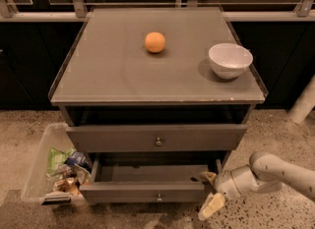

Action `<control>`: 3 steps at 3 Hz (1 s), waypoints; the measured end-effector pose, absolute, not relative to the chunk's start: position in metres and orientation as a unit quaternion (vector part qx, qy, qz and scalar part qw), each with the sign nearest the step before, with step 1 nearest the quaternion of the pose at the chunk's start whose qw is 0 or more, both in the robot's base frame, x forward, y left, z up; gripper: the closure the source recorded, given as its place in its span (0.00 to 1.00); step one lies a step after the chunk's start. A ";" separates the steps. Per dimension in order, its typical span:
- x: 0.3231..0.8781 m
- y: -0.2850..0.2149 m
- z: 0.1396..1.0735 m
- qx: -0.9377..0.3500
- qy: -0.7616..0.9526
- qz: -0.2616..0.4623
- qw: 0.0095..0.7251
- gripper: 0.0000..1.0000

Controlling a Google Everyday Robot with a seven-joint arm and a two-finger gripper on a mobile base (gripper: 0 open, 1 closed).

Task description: Open middle drawer

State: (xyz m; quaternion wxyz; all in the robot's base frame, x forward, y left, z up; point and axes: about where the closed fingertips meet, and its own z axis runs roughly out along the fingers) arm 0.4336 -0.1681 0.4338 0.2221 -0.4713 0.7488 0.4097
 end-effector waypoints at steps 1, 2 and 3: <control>0.418 -0.179 0.437 -0.455 0.761 0.415 0.207 0.00; 0.382 -0.201 0.445 -0.415 0.785 0.419 0.191 0.00; 0.375 -0.211 0.450 -0.399 0.796 0.408 0.201 0.00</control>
Offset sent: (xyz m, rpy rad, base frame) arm -0.1479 -0.0953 0.0315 -0.0492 0.3031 -0.2818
